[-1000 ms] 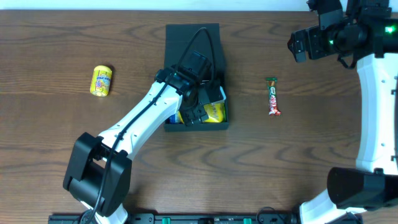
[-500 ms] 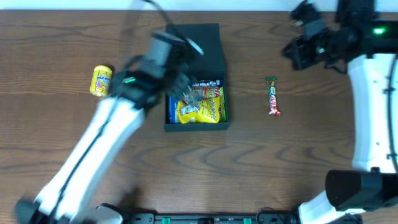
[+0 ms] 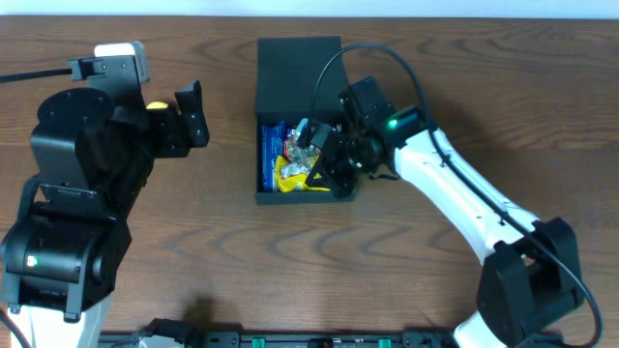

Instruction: Pack container

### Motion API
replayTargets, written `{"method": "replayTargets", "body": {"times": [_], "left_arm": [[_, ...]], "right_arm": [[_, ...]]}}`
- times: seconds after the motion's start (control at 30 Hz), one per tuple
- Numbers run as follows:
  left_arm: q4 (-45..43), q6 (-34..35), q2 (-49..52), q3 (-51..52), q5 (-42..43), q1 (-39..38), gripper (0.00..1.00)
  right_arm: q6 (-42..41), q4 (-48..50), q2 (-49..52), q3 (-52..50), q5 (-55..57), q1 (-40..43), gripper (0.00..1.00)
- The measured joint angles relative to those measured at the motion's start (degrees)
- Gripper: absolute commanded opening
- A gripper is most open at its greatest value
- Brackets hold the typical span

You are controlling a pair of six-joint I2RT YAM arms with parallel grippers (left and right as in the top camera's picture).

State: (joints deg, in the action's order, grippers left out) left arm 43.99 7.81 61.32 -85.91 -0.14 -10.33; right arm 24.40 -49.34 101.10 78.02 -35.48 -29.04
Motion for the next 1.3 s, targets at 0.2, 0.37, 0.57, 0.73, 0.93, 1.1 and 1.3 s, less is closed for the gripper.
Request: {"method": "replayTargets", "body": {"times": [0.2, 0.37, 0.57, 0.73, 0.93, 1.1, 1.3], "left_arm": [[2.19, 1.01, 0.07, 0.0, 2.54, 0.0, 0.95], [2.23, 1.46, 0.07, 0.0, 3.93, 0.0, 0.95], [2.27, 2.32, 0.07, 0.0, 4.39, 0.0, 0.95], [2.82, 2.69, 0.07, 0.0, 4.48, 0.0, 0.95], [4.46, 2.69, 0.07, 0.0, 4.46, 0.0, 0.95], [4.76, 2.69, 0.07, 0.0, 4.46, 0.0, 0.95], [5.01, 2.69, 0.07, 0.0, 4.46, 0.0, 0.95]], "right_arm": [[-3.08, 6.16, 0.0, -4.37, 8.07, -0.31, 0.01], [-3.91, 8.79, 0.37, -8.04, 10.58, -0.31, 0.02], [-6.54, 12.0, 4.22, -8.24, 14.93, -0.28, 0.01], [-7.48, 8.59, 4.39, -6.58, 16.74, -0.24, 0.01], [-6.73, 3.3, 2.05, 2.62, 12.92, -0.24, 0.01], [-5.88, 9.79, 0.07, 5.03, 9.07, -0.24, 0.01], [-6.01, 9.25, 13.46, 4.94, 7.98, -0.24, 0.01]]}}
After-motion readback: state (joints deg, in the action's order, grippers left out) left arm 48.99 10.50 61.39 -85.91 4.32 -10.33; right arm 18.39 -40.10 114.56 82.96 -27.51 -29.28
